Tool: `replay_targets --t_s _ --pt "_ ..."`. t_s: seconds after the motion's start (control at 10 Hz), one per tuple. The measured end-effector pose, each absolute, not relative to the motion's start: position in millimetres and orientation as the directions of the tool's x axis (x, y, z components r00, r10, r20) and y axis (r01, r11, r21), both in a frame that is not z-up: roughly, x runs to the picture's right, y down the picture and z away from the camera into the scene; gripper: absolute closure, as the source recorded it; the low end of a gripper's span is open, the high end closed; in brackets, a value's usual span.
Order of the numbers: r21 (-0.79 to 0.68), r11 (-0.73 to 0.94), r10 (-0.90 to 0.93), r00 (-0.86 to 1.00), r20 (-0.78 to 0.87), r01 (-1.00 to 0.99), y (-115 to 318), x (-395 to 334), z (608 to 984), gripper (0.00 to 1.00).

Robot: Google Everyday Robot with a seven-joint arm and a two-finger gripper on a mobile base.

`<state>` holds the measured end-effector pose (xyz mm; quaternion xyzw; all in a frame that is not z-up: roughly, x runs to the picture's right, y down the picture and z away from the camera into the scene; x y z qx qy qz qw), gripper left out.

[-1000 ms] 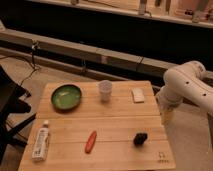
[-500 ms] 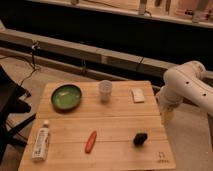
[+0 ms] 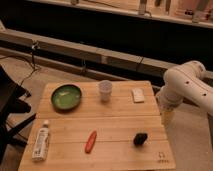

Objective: Knock the eraser over

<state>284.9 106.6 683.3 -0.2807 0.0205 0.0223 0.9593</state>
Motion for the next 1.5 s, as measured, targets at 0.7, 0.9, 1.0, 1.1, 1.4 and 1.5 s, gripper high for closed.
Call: replay_targets --t_s 0.7,0.9,1.0,1.1,1.4,1.5 --pt "-0.538 0.841 0.031 0.998 -0.052 -0.054 107 285 683 0.2" --pt "-0.538 0.841 0.031 0.998 -0.052 -0.054 107 285 683 0.2" --pt "-0.538 0.841 0.031 0.998 -0.052 -0.054 107 285 683 0.2" --pt "-0.538 0.841 0.031 0.998 -0.052 -0.054 107 285 683 0.2" --pt "-0.545 0.837 0.028 0.999 -0.047 -0.049 113 283 684 0.2" --pt "-0.551 0.833 0.025 0.999 -0.042 -0.044 119 281 685 0.2"
